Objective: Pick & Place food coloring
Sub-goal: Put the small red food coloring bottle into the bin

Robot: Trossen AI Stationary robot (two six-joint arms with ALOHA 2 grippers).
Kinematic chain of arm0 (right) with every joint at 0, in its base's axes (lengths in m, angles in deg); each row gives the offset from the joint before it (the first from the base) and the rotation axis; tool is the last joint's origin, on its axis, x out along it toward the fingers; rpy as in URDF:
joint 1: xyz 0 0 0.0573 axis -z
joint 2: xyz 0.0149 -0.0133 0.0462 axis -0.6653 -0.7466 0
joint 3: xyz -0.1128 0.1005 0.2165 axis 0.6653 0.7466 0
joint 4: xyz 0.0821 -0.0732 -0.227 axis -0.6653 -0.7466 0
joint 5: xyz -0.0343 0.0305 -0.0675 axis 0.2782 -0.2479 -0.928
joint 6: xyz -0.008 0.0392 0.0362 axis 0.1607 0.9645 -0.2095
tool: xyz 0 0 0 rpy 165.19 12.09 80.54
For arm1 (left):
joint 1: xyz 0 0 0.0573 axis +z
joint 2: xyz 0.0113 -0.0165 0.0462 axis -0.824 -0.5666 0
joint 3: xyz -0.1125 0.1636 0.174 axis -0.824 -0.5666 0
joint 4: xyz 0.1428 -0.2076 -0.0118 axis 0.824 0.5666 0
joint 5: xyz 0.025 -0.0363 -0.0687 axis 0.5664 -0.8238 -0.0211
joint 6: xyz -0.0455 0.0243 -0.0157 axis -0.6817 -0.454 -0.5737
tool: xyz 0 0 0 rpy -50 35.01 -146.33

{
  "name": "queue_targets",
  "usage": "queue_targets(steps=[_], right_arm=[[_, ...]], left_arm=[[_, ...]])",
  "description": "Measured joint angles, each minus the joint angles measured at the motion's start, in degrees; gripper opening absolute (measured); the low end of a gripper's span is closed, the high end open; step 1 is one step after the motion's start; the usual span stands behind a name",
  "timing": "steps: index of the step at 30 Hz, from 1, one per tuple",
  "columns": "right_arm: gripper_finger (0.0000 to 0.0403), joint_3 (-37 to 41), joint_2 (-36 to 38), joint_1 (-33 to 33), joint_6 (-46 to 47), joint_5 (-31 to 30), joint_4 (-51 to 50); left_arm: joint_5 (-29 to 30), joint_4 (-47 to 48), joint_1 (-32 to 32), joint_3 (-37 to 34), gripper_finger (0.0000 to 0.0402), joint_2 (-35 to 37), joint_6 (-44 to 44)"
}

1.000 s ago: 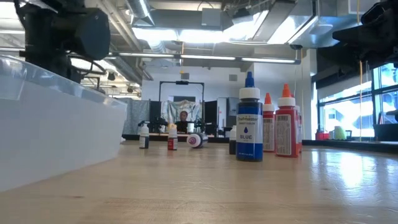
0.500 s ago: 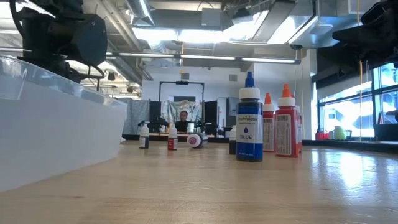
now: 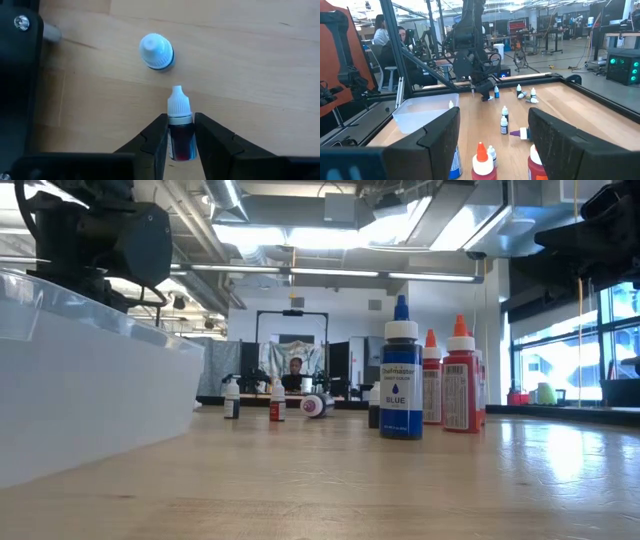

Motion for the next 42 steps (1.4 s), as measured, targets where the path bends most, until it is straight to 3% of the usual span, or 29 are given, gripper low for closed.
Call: queue_targets(steps=[11,28,34,39,42], right_arm=[[0.0239,0.0,0.0,0.0,0.1,0.0,0.0],[0.0239,0.0,0.0,0.0,0.1,0.0,0.0],[0.0239,0.0,0.0,0.0,0.1,0.0,0.0],[0.0239,0.0,0.0,0.0,0.1,0.0,0.0],[0.0239,0.0,0.0,0.0,0.1,0.0,0.0]], left_arm=[[-0.9,-0.1,0.0,0.0,0.0092,0.0,0.3],[0.4,-2.2,0.0,0.0,0.0120,-0.1,2.7],[0.1,-2.2,0.0,-0.1,0.0108,-0.1,3.5],[-0.4,-7.4,-0.1,-3.5,0.0094,0.1,4.0],[1.6,-8.2,-1.1,-4.2,0.0091,0.1,3.6]])
